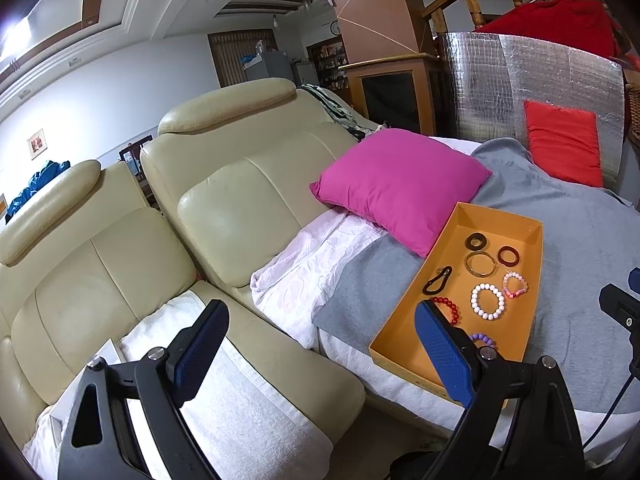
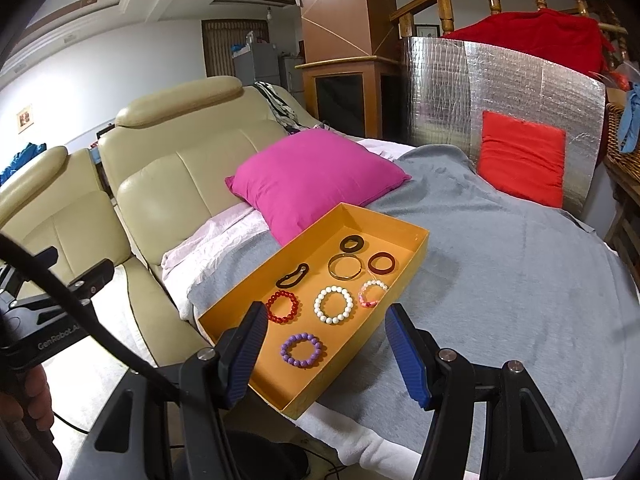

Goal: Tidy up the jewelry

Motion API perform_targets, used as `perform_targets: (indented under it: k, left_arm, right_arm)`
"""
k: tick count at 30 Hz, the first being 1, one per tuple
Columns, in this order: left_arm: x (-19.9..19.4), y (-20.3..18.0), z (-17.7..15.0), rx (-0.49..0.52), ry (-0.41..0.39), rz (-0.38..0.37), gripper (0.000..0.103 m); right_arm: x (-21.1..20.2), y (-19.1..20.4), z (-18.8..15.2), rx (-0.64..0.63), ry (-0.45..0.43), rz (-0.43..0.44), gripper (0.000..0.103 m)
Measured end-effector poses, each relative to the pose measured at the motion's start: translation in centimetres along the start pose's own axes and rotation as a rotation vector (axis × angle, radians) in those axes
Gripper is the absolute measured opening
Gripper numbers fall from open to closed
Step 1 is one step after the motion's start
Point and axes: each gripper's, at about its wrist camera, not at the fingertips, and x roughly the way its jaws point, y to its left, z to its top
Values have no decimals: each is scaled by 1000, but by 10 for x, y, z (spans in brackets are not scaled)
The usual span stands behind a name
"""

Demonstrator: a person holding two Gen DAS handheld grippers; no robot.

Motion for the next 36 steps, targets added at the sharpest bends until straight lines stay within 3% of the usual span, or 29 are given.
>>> perform_targets:
  k: [36]
  left_arm:
    - [54, 1, -2, 11, 56, 1, 94]
  right_arm:
    - [71, 9, 6, -7, 79, -12, 65]
